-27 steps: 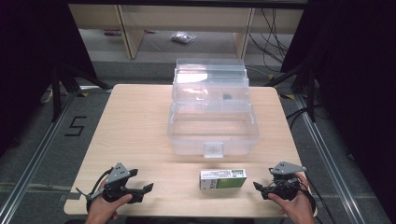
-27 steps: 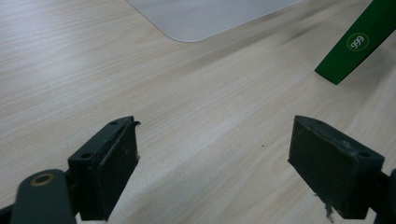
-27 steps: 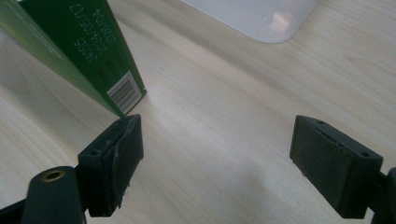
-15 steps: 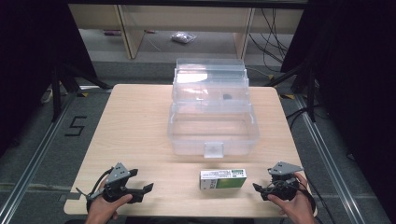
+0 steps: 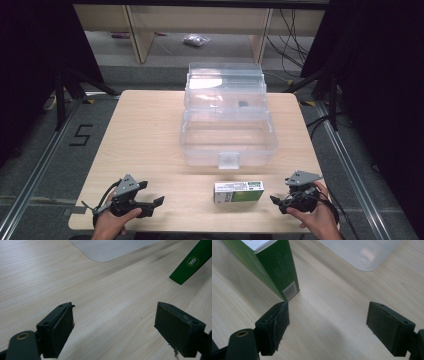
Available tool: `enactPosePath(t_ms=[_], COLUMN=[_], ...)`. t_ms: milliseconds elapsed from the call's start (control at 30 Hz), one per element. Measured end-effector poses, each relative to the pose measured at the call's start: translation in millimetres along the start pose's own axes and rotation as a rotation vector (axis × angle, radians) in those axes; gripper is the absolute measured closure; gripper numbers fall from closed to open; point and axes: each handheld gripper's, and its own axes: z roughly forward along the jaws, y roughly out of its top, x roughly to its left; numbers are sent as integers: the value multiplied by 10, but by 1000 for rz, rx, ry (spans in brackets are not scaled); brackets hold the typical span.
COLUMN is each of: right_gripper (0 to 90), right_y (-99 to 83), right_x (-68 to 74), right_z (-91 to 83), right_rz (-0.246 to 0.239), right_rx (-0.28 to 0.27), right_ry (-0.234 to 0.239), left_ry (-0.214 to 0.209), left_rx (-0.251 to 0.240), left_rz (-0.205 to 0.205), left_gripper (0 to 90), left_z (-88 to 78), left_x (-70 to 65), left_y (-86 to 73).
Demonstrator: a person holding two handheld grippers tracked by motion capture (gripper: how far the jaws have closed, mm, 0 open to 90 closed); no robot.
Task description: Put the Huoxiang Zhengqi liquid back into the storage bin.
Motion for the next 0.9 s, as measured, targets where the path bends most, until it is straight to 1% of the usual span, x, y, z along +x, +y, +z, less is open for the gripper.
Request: enactPosePath(t_ms=[33, 67, 100, 133, 167, 200, 233, 267, 300, 333, 367, 400, 433, 467, 500, 533, 567, 633, 700, 733, 833, 867, 900], right_gripper=[194, 194, 193, 189, 184, 185, 185, 184, 184, 180, 181, 182, 182, 181, 180, 180, 180, 181, 182, 183, 179, 179, 179], right_y=[15, 24, 38, 46, 77, 87, 118, 145, 186, 234, 265, 285, 308, 332, 371, 383, 403, 451, 508, 541, 627, 664, 705], right_x=[4, 15, 12, 31, 28, 49, 53, 52, 89, 81, 101, 117, 150, 162, 168, 178, 218, 268, 292, 304, 331, 324, 315], right_z=[-8, -14, -21, -25, -53, -56, -85, -82, -116, -127, -136, -134, -136, -141, -154, -147, -161, -155, -148, -152, -125, -110, -112], right_rz=[-7, -3, -24, -22, -38, -32, -50, -72, -58, -100, -109, -117, -116, -130, -163, -179, -155, -182, -206, -219, -251, -288, -309], right_rx=[5, 18, 16, 10, 26, 17, 26, 7, 40, 38, 47, 43, 46, 46, 51, 36, 51, 70, 76, 90, 89, 82, 94], right_ry=[2, 4, 8, 0, 14, 5, 9, 7, 19, 13, 27, 27, 37, 39, 58, 59, 64, 78, 91, 92, 100, 96, 101], left_ry=[0, 0, 0, -5, -5, -4, -4, 2, 1, 1, 2, -3, -3, -4, -1, 1, 0, -3, -6, -5, -4, -4, -4], left_rx=[0, 0, -1, 0, -1, -1, -2, -1, -1, 0, 0, -5, -3, -6, -1, -2, -1, 0, -3, -3, -3, -3, -4], left_rz=[0, 0, -1, -1, -6, -7, -6, 0, 0, 0, 0, -7, -6, -9, 0, 1, 1, 0, -4, -5, -6, -5, -6], left_gripper=[150, 150, 150, 150, 150, 150, 150, 150, 150, 150, 150, 150, 150, 150, 150, 150, 150, 150, 150, 150, 150, 150, 150], left_z=[-1, -1, -2, 0, 4, 5, 5, -1, -2, -4, -4, 0, 0, 0, -3, -4, -3, 1, 8, 8, 6, 5, 4], left_x=[0, 1, 1, 6, 4, 3, 2, 0, 1, 2, 3, 1, 4, 1, 4, 1, 1, 3, 2, 2, 3, 4, 5], left_y=[0, 1, 1, 0, -1, -2, -1, 0, 1, 1, 1, -1, -1, -1, 1, 1, 1, 0, -2, -1, -1, -1, -1])
